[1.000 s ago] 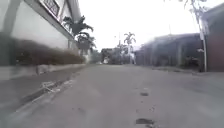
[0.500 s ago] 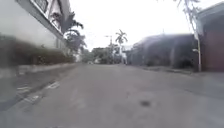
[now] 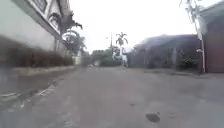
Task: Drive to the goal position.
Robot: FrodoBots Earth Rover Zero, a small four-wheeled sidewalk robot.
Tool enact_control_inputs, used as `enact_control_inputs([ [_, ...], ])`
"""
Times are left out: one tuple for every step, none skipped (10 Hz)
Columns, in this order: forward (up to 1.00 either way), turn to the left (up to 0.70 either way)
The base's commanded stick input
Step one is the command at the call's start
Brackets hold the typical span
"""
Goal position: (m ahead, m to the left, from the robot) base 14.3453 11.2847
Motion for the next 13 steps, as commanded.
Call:
enact_control_inputs([
  [1.0,0.0],
  [1.0,0.0],
  [1.0,0.0],
  [1.0,0.0],
  [1.0,0.0],
  [1.0,0.0],
  [1.0,0.0],
  [1.0,0.0],
  [1.0,0.0],
  [1.0,0.0],
  [1.0,0.0],
  [1.0,0.0],
  [1.0,0.0],
])
